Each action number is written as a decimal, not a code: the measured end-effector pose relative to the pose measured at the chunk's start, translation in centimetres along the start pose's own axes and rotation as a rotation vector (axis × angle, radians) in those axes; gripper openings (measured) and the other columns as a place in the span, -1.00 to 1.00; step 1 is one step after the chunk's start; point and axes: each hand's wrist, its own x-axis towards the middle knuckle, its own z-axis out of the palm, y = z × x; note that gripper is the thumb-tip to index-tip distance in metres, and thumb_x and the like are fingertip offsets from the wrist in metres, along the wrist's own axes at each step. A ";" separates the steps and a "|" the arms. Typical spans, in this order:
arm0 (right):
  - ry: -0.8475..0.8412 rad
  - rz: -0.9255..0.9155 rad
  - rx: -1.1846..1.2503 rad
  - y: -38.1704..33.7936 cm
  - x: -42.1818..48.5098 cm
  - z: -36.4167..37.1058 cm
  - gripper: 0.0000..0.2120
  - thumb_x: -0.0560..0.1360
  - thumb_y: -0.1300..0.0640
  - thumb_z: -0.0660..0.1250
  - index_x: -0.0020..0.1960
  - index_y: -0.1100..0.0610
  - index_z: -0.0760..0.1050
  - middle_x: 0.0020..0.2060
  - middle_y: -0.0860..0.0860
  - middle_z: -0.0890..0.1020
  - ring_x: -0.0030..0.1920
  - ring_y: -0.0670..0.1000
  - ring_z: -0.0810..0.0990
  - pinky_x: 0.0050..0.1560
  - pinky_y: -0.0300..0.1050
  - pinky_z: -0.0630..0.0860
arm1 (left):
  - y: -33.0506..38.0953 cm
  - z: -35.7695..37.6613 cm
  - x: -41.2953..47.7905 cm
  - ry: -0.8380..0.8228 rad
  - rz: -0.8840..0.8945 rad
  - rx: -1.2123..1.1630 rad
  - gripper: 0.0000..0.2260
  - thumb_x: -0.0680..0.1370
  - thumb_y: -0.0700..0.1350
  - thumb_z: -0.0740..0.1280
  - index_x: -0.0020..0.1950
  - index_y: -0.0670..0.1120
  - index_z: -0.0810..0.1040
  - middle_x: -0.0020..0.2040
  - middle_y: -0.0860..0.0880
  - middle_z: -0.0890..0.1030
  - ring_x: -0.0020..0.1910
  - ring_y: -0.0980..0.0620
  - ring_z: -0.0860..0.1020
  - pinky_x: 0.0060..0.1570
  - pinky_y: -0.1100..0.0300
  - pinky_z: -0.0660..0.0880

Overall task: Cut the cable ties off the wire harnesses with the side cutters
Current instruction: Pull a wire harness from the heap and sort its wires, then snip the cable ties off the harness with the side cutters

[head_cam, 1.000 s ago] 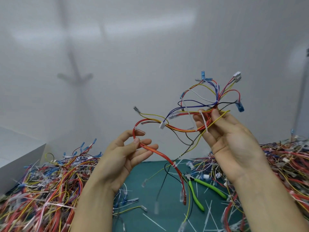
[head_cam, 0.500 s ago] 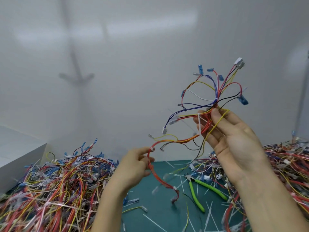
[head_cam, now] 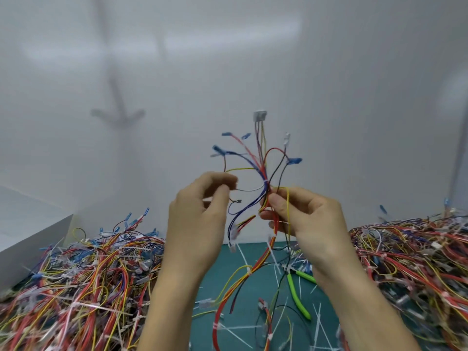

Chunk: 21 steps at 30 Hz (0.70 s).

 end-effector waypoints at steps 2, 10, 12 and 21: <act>-0.021 -0.004 -0.034 0.6 -0.1 0.6 -0.81 0.52 0.26 0.40 -0.17 0.02 0.68 -0.27 0.01 0.74 -0.25 -0.06 0.70 -0.22 -0.26 0.62 | 0.0 0.5 -0.1 -0.076 -0.031 -0.009 -0.76 0.58 -0.21 0.29 -0.10 0.09 0.68 -0.13 0.21 0.69 -0.06 0.26 0.61 0.01 0.33 0.51; -0.088 -0.084 -0.261 1.8 -0.2 1.1 -0.86 0.50 0.11 0.45 0.01 -0.07 0.72 -0.15 -0.16 0.74 -0.03 -0.17 0.70 0.11 -0.05 0.61 | -0.5 0.6 -0.2 -0.004 0.045 0.284 -0.89 0.50 0.11 0.36 -0.20 0.17 0.63 -0.11 0.29 0.61 0.14 0.14 0.45 0.15 0.03 0.39; -0.158 -0.085 -0.349 1.8 -0.1 0.9 -0.83 0.53 0.07 0.41 0.07 -0.14 0.70 -0.12 -0.22 0.73 -0.02 -0.24 0.67 0.08 -0.11 0.58 | -0.9 0.3 0.0 -0.061 -0.006 0.198 -0.85 0.53 0.05 0.35 -0.21 0.08 0.64 -0.19 0.21 0.63 0.02 0.19 0.54 0.07 0.10 0.44; -0.209 0.023 -0.963 2.5 0.8 -1.4 -0.75 0.64 0.08 0.22 0.19 -0.11 0.62 0.04 -0.12 0.70 0.10 -0.09 0.63 0.18 -0.02 0.54 | -1.6 1.0 0.0 -0.058 -0.238 -0.027 -0.50 0.46 0.30 0.32 -0.13 -0.17 0.58 -0.12 -0.14 0.67 -0.21 -0.03 0.57 -0.14 0.08 0.48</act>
